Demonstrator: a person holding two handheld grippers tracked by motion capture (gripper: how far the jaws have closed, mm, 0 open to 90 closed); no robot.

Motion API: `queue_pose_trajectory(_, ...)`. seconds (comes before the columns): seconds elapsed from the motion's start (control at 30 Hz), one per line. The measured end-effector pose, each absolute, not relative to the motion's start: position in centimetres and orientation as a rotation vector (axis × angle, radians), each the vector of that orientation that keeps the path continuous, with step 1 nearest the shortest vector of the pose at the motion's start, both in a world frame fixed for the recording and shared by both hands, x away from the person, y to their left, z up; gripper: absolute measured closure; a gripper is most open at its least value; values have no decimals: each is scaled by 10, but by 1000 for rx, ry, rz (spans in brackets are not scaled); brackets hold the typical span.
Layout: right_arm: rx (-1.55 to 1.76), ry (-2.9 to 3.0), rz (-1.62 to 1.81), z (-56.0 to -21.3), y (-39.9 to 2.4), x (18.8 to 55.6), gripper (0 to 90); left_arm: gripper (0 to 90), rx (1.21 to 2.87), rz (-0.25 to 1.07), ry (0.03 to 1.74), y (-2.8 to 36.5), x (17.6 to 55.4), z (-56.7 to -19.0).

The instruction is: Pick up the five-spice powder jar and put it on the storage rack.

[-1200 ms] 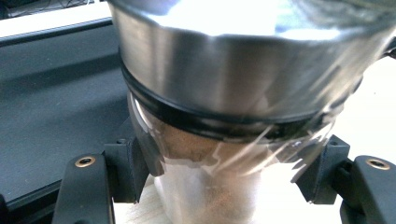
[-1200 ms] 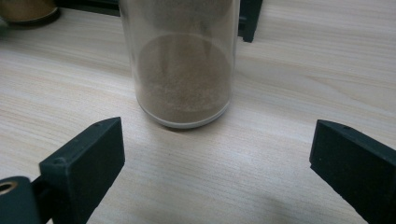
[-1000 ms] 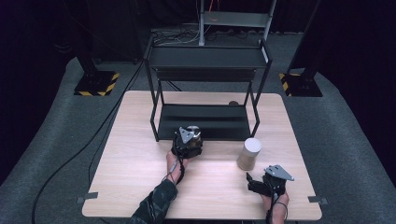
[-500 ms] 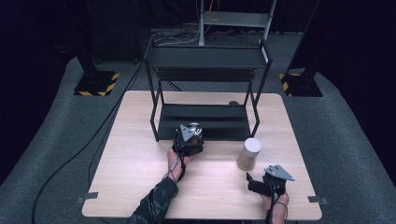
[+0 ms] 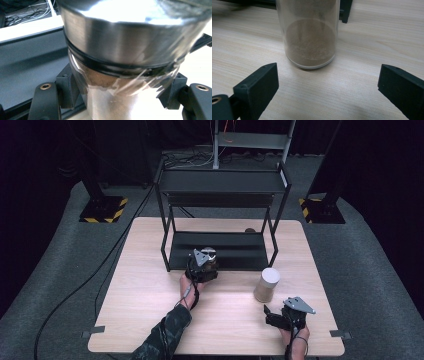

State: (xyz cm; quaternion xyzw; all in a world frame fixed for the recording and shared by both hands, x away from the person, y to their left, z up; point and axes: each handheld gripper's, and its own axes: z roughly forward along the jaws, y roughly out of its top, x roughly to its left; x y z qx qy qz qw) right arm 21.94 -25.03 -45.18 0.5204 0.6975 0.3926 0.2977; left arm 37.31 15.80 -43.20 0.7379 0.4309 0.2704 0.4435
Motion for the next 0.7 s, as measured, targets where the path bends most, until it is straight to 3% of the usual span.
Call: queue_pose_trajectory(0.7, 1382, 1857, 1042, -451, -250, 220, 24, 308, 1828, 634, 1106, 157, 402, -430)
